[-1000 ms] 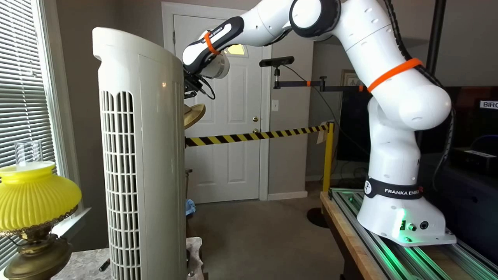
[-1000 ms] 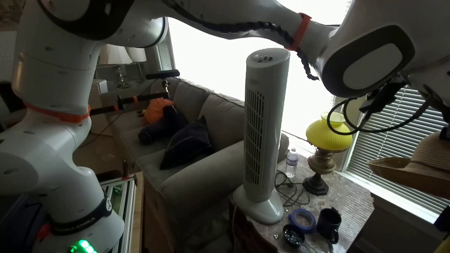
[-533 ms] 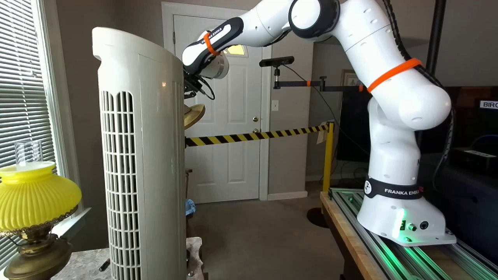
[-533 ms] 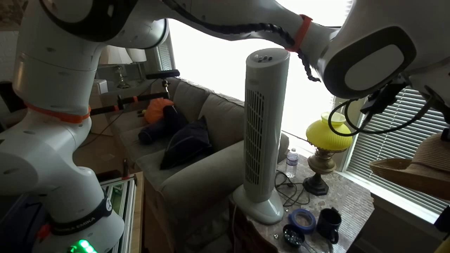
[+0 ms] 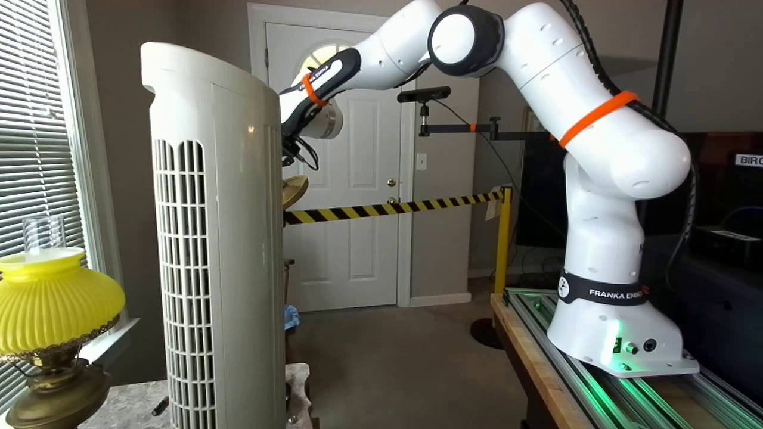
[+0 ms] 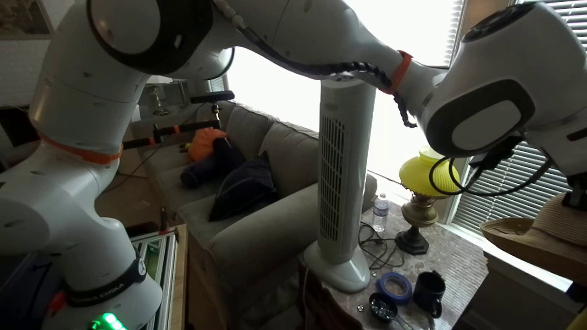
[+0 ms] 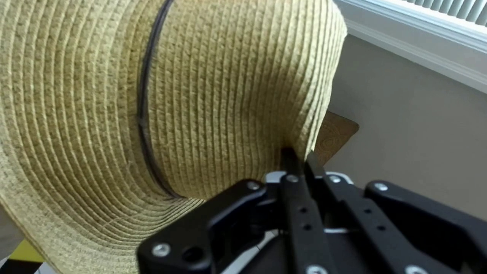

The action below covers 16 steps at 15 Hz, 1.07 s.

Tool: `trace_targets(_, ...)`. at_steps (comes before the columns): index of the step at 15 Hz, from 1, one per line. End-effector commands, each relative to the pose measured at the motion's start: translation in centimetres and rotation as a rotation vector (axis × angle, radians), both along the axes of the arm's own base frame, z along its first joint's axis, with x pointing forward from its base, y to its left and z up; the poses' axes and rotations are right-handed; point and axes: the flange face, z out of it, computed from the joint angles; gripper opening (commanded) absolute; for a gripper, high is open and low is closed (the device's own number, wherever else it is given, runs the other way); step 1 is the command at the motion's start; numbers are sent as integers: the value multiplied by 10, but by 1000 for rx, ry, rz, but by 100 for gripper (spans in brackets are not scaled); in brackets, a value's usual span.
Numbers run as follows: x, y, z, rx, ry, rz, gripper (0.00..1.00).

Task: Remove the hat from the fan

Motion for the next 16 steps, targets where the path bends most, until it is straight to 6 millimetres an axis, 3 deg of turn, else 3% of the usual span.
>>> trace_targets(1, 12, -13, -18, -2, -58, -62, 2)
trace_targets(6, 10, -36, -35, 21, -47, -142, 2)
trace_targets(11, 15, -39, -42, 33, -50, -156, 2)
trace_targets(12, 14, -37, -42, 32, -45, -158, 21)
trace_targets(13, 15, -37, -41, 30, -45, -162, 32)
trace_targets(16, 15, -35, -24, 40, -71, -163, 53)
